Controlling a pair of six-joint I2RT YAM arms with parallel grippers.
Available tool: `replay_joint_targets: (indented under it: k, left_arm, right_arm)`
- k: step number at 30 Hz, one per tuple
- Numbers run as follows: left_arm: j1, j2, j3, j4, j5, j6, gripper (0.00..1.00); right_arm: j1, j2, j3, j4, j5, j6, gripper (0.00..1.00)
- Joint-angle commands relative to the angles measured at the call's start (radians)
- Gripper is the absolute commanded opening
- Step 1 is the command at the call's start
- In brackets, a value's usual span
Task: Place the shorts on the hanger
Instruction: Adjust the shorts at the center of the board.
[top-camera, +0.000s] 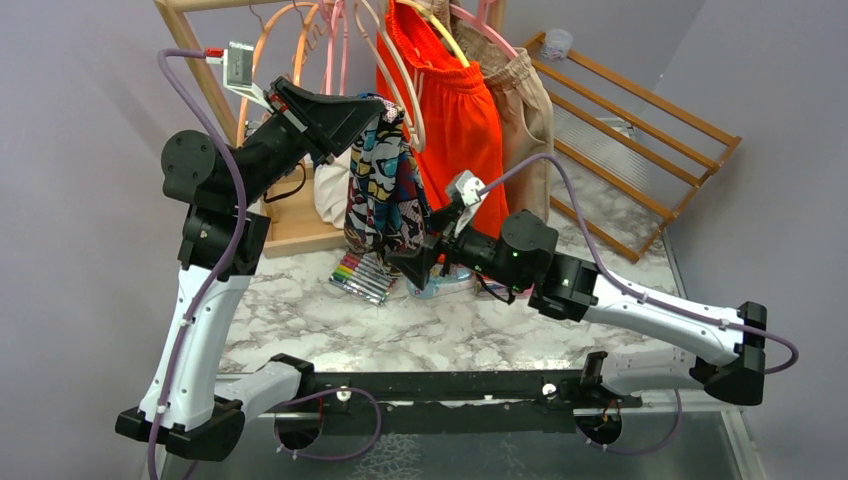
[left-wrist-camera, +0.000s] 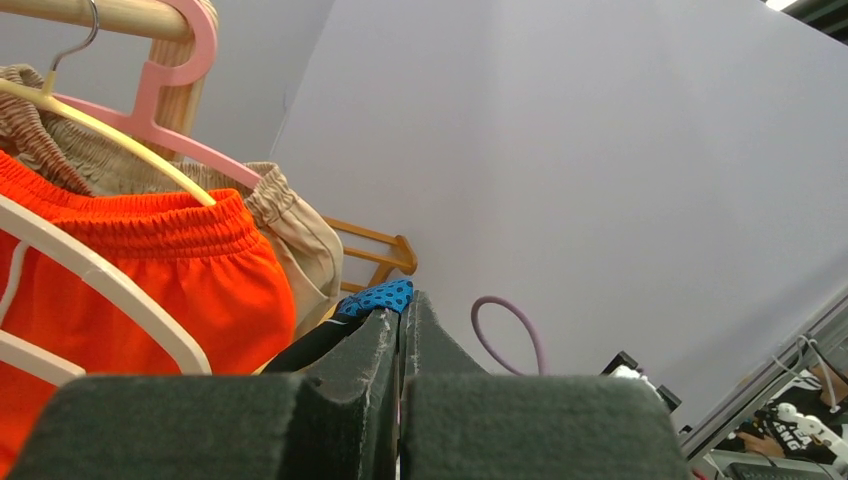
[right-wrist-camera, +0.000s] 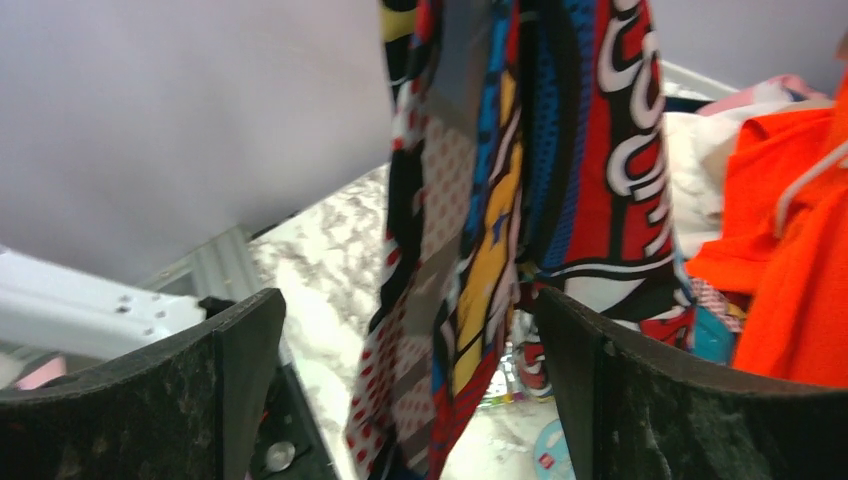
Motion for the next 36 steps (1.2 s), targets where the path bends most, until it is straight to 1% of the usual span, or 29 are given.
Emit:
replay_joint_targets:
  k: [1, 2, 3, 6, 7, 9, 10, 12, 14, 17, 20, 25, 31, 34, 36]
  left_arm:
    - [-0.004, -0.023, 0.002, 0.014, -0.015, 0.031, 0.00]
    - [-0.004, -0.025, 0.001, 0.012, -0.015, 0.034, 0.00]
    - [-0.005, -0.029, 0.000, 0.009, -0.015, 0.037, 0.00]
    - [-0.005, -0.045, -0.004, 0.002, -0.014, 0.055, 0.00]
    - [-0.005, -0.054, -0.011, 0.001, -0.017, 0.065, 0.11]
    - [-0.004, -0.079, -0.028, 0.000, -0.026, 0.089, 0.48]
    - [-0.004, -0.089, -0.035, 0.000, -0.029, 0.101, 0.61]
    - [-0.005, -0.111, -0.048, 0.001, -0.035, 0.120, 0.84]
    - [-0.005, -0.139, -0.069, 0.015, -0.049, 0.135, 0.98]
    - [-0.006, -0.195, -0.126, 0.056, -0.083, 0.150, 0.99]
    - [-0.004, -0.243, -0.184, 0.066, -0.105, 0.175, 0.99]
    - [-0.006, -0.323, -0.338, 0.063, -0.075, 0.197, 0.99]
    - [-0.012, -0.443, -0.604, 0.061, -0.005, 0.156, 0.99]
    - [-0.015, -0.506, -0.748, 0.052, 0.008, 0.129, 0.99]
    - [-0.015, -0.539, -0.815, 0.034, -0.002, 0.134, 0.99]
  right_arm:
    - [0.005, 0.037, 0.062, 0.047, 0.145, -0.007, 0.90]
    - [0.005, 0.040, 0.069, 0.050, 0.145, -0.012, 0.77]
    - [0.005, 0.038, 0.075, 0.056, 0.137, -0.023, 0.59]
    - [0.005, 0.007, 0.124, 0.054, 0.101, -0.091, 0.14]
    - [0.005, -0.010, 0.159, 0.036, 0.098, -0.112, 0.03]
    - [0.005, -0.041, 0.247, -0.002, 0.061, -0.163, 0.01]
    - [0.005, -0.051, 0.307, -0.029, 0.033, -0.180, 0.01]
    - [0.005, -0.057, 0.444, -0.102, -0.029, -0.206, 0.01]
    - [0.005, -0.061, 0.567, -0.156, -0.084, -0.207, 0.01]
    - [0.006, -0.085, 0.663, -0.184, -0.137, -0.198, 0.01]
    - [0.005, -0.102, 0.690, -0.235, -0.121, -0.203, 0.01]
    - [0.005, -0.175, 0.533, -0.240, -0.033, -0.203, 0.01]
    - [0.006, -0.230, 0.344, -0.291, 0.029, -0.200, 0.01]
    - [0.006, -0.237, 0.225, -0.294, 0.061, -0.192, 0.01]
    - [0.004, -0.215, 0.189, -0.282, 0.057, -0.190, 0.01]
